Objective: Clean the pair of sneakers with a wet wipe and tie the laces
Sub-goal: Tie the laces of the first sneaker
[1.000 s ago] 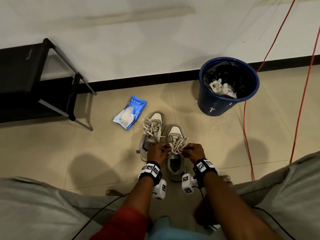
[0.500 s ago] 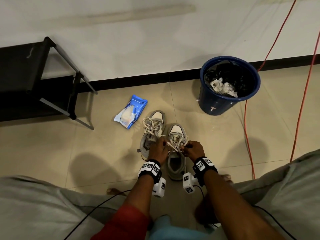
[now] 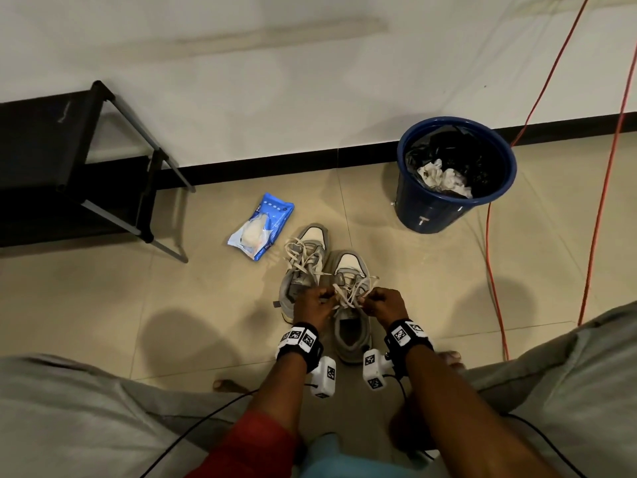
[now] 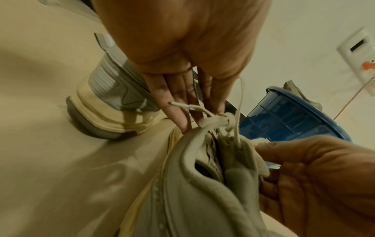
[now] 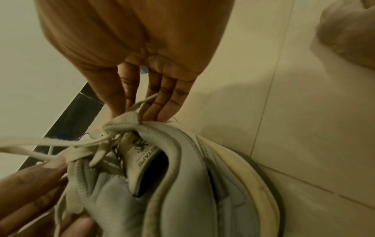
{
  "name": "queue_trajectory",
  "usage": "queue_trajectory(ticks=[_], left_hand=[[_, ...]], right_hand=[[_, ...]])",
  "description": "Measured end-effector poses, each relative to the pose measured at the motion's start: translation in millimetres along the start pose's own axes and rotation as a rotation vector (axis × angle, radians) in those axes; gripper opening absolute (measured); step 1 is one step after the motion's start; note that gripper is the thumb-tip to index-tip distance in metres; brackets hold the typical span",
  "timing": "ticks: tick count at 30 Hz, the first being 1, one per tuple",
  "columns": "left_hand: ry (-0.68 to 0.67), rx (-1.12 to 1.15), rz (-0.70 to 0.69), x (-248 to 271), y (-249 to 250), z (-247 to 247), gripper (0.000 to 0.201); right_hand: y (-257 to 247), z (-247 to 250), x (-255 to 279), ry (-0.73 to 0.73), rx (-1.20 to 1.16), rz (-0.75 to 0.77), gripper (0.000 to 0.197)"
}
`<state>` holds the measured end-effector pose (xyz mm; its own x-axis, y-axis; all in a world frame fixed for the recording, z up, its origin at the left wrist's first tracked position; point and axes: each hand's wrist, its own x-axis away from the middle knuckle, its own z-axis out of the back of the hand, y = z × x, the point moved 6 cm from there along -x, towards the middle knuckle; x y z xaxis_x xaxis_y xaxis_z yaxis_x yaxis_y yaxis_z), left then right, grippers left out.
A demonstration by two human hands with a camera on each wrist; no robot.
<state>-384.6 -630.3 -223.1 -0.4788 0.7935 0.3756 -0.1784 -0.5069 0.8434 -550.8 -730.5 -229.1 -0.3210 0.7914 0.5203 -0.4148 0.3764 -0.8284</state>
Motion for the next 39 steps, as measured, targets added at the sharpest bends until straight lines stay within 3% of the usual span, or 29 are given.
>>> queue_trajectory(ticks=[3, 7, 11, 17, 20, 23, 26, 29, 34, 39], left_hand=[[0.051, 0.088, 0.035, -3.8, -9.0, -0.9, 0.029], [0.156, 0.472, 0.251, 10.5, -8.2, 6.7, 0.015], [0.125, 0.589, 0.319, 12.6, -11.5, 0.8, 0.014], [0.003, 0.384, 0.181, 11.8, -7.1, -1.8, 0.01], [0.04, 0.306, 0.137, 8.7, -6.7, -2.9, 0.005], [0.106, 0.354, 0.18, 5.5, -9.8, 1.4, 0.007], [0.142, 0.487, 0.279, 9.5, -14.2, 1.3, 0.01], [0.111, 0.383, 0.225, 7.9, -8.9, 2.5, 0.002], [0.039, 0.278, 0.202, 2.6, -4.9, 3.8, 0.006], [0.14, 0.192, 0.228, 1.7, -10.9, 7.0, 0.005]], right_hand=[[-3.6, 2.6, 0.5, 0.041, 0.067, 0.017, 0.012], [8.7, 12.8, 0.9, 0.152, -0.306, -0.15, 0.007], [11.0, 11.9, 1.6, 0.109, -0.364, -0.179, 0.016], [8.1, 6.8, 2.3, 0.021, -0.259, -0.135, 0.013], [3.6, 4.0, 1.7, 0.031, -0.16, -0.086, 0.009], [4.4, 11.1, -3.1, 0.114, -0.052, -0.09, 0.017], [18.2, 21.1, -5.9, 0.183, -0.097, -0.134, 0.019], [9.9, 15.6, -5.1, 0.13, -0.073, -0.11, 0.014], [-6.0, 11.0, -2.6, 0.042, 0.041, -0.048, 0.018], [0.9, 18.7, -3.3, 0.09, 0.048, -0.086, 0.023]])
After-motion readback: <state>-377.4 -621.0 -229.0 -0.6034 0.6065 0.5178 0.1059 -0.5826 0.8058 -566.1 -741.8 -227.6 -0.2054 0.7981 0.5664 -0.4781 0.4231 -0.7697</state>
